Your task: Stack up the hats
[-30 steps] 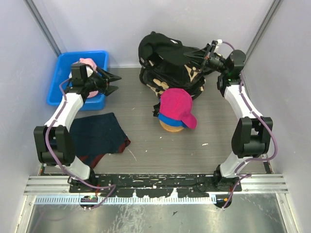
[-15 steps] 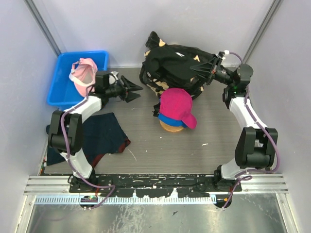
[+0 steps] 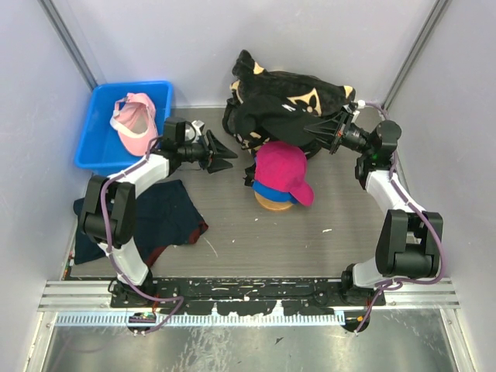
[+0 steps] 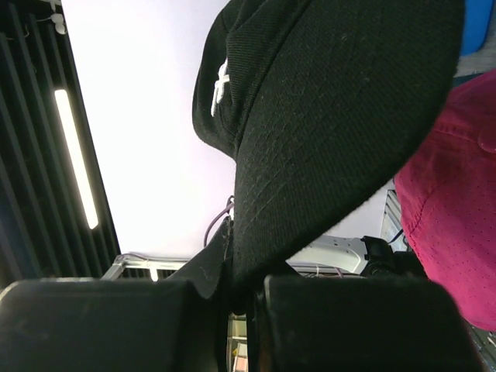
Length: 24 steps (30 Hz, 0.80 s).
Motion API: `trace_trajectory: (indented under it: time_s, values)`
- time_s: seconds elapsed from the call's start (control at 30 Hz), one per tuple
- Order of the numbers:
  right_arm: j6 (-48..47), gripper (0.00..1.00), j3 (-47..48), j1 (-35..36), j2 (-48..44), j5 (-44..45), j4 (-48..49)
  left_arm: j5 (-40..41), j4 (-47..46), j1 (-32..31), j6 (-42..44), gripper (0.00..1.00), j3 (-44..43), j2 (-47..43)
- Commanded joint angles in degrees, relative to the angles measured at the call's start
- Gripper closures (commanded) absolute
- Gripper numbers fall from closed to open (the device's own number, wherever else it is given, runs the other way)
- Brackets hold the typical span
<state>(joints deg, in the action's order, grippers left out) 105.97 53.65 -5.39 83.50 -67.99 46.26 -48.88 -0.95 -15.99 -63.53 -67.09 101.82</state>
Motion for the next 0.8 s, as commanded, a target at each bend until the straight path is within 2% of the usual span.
trace_trajectory:
  time_s: [0.0,0.4,0.77]
  values:
    - [0.02,0.99,0.76,-0.24,-1.69,0.03,6.56,-2.41,3.17,-1.06,3.12,0.45,-0.70,-1.62]
    - [2.80,0.99,7.81,-1.96,0.53,1.38,11.15,-2.40,4.81,-4.01,1.92,0.44,-3.56,-1.54]
    - [2.75,0.99,7.96,-2.79,1.70,1.19,11.06,-1.35,8.95,-6.26,2.07,0.44,-2.95,-3.93]
